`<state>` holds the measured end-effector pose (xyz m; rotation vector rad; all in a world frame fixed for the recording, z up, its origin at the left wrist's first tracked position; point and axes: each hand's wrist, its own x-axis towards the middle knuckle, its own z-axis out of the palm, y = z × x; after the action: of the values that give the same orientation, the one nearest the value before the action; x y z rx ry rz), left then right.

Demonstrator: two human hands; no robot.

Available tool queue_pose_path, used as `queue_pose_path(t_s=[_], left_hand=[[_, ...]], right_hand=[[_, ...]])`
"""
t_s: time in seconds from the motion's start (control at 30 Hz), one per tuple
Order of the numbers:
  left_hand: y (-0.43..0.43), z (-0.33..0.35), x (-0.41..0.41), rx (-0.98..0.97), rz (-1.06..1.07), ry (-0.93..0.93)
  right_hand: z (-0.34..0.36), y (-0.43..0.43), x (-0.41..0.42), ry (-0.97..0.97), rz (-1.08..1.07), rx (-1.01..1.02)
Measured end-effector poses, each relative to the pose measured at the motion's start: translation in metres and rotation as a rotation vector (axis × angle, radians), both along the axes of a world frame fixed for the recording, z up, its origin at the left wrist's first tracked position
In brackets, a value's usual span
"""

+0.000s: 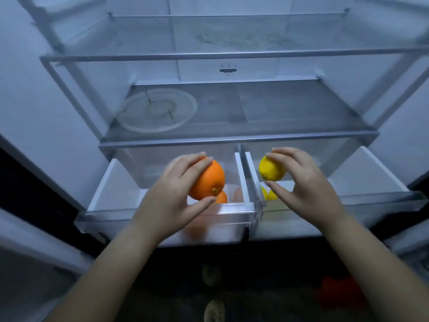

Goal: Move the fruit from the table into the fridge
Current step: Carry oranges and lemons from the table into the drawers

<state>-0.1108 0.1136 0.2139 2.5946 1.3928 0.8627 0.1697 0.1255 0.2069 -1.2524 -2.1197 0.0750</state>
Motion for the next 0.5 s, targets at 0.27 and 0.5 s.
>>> queue_pose_path(t_s=[0.27, 0.5], left_hand=[[0.062, -0.005, -0.013, -0.069, -0.064, 0.084], [0.083, -0.028, -0.021, -0.173, -0.14, 0.196]], right_hand=[[-0.011, 0.044, 0.036, -0.115, 0.01, -0.159], [-0.023, 0.084, 0.053, -0.35, 0.134, -0.432]])
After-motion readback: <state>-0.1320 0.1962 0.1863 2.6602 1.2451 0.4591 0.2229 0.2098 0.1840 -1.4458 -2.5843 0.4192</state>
